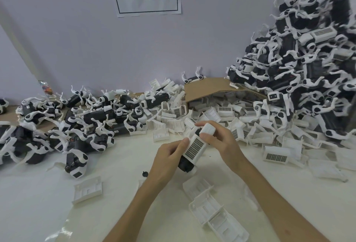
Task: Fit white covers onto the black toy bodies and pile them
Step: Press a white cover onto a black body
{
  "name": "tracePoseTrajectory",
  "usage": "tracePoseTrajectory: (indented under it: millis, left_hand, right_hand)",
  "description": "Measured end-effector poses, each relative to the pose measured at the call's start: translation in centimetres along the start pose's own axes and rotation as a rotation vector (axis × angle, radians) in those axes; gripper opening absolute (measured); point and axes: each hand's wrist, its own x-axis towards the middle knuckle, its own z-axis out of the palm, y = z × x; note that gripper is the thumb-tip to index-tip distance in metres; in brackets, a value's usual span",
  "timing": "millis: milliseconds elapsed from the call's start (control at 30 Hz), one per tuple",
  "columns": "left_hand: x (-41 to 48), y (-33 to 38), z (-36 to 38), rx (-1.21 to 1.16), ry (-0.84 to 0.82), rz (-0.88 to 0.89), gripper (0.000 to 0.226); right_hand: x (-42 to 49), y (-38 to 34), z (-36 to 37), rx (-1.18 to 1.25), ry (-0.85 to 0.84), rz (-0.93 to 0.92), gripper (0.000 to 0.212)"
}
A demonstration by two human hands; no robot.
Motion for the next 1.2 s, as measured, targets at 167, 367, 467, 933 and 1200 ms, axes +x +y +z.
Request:
tracePoseTrajectory:
  millis: [167,367,467,933,1200]
  left_hand:
    - [0.6,-0.4,-0.2,-0.023,0.169,0.020,0.033]
    - [0.9,-1.2,-0.8,-0.111,0.459,0.043,0.034]
    - [1.2,-1.4,-1.4,-0.155,0.523,0.021,0.037]
    - [1.7,-1.4,-0.3,-0.135,0.420,0.000,0.033]
    - [1.5,-0.9,-0.2,-0.114,0.457,-0.031,0.023]
  right_hand:
    - [0.6,-0.1,-1.2,0.076,0.041,0.200,0.021]
    - [0.9,-1.1,-3.5,0.126,0.019,0.370,0.013]
    - [2.8,-3.2,-4.7,0.043,-0.013,0.480,0.016]
    - [10.5,-16.7,-11.8,-0.062,0.552,-0.145,0.033]
    - [1.1,0.9,0.6,-0.400,0.014,0.171,0.023]
